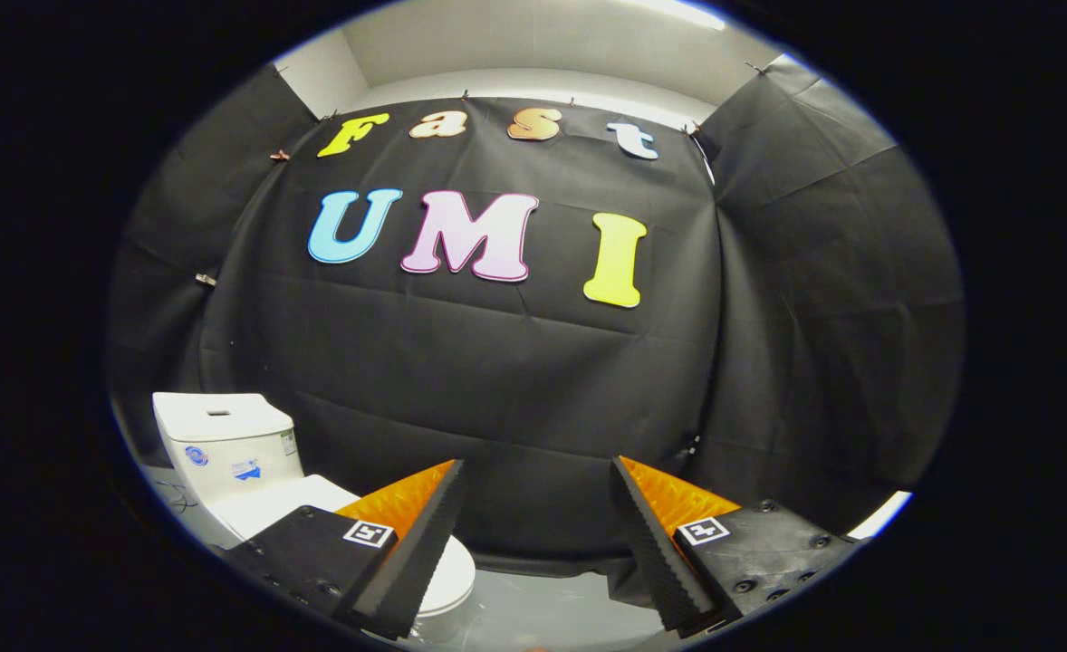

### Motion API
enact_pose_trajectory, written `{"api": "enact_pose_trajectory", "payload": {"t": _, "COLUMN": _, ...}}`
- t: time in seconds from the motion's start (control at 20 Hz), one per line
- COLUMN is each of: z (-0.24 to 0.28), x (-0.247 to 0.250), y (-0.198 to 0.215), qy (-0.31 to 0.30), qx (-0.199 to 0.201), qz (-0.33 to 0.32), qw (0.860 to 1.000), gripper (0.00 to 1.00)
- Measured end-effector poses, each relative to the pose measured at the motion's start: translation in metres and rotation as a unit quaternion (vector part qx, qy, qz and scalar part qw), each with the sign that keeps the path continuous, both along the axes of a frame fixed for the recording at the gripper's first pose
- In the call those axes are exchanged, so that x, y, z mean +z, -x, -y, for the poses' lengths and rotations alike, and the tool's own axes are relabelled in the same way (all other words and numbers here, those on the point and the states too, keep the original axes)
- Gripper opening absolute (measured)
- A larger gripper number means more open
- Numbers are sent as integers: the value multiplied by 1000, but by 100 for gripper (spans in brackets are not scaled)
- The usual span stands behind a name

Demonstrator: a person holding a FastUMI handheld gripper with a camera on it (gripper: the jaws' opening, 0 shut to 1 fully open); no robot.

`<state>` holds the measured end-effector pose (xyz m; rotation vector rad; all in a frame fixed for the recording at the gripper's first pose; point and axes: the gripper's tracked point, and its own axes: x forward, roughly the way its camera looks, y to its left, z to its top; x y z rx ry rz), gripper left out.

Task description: Open the toilet lid.

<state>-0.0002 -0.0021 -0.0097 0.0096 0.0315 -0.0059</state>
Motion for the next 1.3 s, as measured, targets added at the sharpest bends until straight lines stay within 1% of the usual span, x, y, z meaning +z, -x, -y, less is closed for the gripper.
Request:
{"api": "enact_pose_trajectory", "payload": {"t": 0.65, "z": 1, "x": -5, "y": -1, "qy": -4, "qx": 2, "qz": -6, "qw": 1000, "gripper": 98}}
{"api": "enact_pose_trajectory", "payload": {"t": 0.95, "z": -6, "x": -10, "y": -2, "qy": -7, "qx": 14, "qz": -13, "qw": 1000, "gripper": 98}}
{"api": "enact_pose_trajectory", "payload": {"t": 1.1, "z": -12, "x": -18, "y": -2, "qy": -14, "qx": 22, "qz": -31, "qw": 999, "gripper": 98}}
{"api": "enact_pose_trajectory", "payload": {"t": 1.3, "z": -18, "x": -19, "y": -8, "qy": -22, "qx": 36, "qz": -38, "qw": 998, "gripper": 98}}
